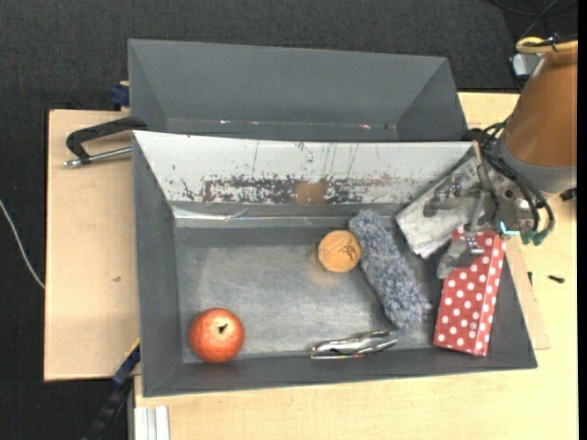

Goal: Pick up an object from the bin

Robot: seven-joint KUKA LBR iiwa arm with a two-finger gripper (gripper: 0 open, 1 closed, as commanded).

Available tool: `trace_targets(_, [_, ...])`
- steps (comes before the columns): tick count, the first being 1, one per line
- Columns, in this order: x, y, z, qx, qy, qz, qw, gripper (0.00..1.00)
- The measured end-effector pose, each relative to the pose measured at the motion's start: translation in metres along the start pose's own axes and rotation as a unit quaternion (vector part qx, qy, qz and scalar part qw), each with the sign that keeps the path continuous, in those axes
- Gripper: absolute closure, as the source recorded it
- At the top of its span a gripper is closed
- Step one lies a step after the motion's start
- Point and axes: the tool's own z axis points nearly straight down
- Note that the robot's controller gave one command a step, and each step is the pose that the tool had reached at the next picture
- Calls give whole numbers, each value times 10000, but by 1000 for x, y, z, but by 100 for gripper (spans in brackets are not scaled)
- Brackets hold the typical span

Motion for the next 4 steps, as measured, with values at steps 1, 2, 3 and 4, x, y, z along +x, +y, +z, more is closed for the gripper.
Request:
trace_targets(1, [-2,0,-4,8,-42,-11,10000,0])
trace_targets(2, [-2,1,-3,10,-50,-3,10000,0])
trace_targets(3, [-46,26,12,2,-72,213,9997,0])
trace_targets(4, [11,45,118,6,-33,140,9999,100])
